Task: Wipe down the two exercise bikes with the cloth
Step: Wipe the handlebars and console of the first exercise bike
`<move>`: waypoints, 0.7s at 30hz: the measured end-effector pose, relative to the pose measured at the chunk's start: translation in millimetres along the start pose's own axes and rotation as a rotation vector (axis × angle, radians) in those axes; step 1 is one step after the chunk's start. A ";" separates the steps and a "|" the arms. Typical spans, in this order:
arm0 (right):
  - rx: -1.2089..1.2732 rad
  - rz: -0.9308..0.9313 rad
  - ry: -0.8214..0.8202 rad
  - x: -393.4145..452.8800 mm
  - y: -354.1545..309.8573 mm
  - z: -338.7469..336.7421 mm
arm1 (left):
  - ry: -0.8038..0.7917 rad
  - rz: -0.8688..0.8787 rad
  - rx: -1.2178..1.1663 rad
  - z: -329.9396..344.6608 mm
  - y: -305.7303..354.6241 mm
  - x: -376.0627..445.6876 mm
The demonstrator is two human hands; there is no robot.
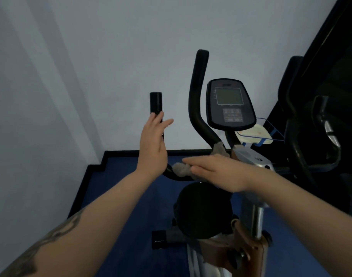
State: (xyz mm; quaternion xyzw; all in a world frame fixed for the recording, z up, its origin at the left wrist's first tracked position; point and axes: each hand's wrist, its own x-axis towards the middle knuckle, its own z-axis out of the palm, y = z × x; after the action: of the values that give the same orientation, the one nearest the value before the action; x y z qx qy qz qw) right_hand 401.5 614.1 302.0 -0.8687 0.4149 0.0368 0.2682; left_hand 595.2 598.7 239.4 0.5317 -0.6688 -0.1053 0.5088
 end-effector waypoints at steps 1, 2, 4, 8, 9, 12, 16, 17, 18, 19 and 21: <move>-0.027 -0.002 -0.020 6.6 -3.2 1.0 | 0.008 -0.007 -0.014 1.1 0.2 0.1; -0.027 0.001 -0.022 14.3 -9.4 3.0 | 0.013 -0.014 -0.026 1.9 0.2 0.5; 0.015 0.005 0.020 27.0 -21.5 8.2 | 0.012 -0.021 -0.046 2.7 -1.5 1.2; 0.035 -0.012 0.026 15.7 -15.9 8.7 | 0.001 0.005 -0.056 3.5 -4.3 1.4; 0.000 -0.010 0.026 9.9 -11.3 9.4 | 0.010 0.002 -0.059 4.3 -4.7 1.2; -0.056 0.053 0.062 5.2 -17.2 11.4 | 0.043 -0.018 -0.077 5.9 -3.2 0.5; -0.208 0.158 0.183 24.3 -54.2 19.4 | 0.022 -0.033 -0.084 2.5 2.8 2.2; -0.293 0.162 0.231 25.3 -58.4 26.1 | 0.003 -0.026 -0.085 1.2 3.4 2.3; -0.348 0.176 0.254 23.3 -60.3 34.0 | -0.024 -0.011 -0.082 -0.7 2.9 1.2; -0.348 0.216 0.257 20.2 -61.6 41.5 | -0.065 0.017 -0.080 -4.3 0.0 1.0; -0.246 0.338 0.219 14.0 -63.9 52.0 | -0.194 0.089 -0.074 -15.4 -10.2 0.9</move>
State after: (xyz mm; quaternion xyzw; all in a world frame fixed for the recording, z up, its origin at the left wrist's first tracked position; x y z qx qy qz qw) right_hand 466.2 662.8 281.5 -0.8118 0.5734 0.0373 0.1037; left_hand 613.7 600.0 240.0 0.4695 -0.7337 -0.1582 0.4649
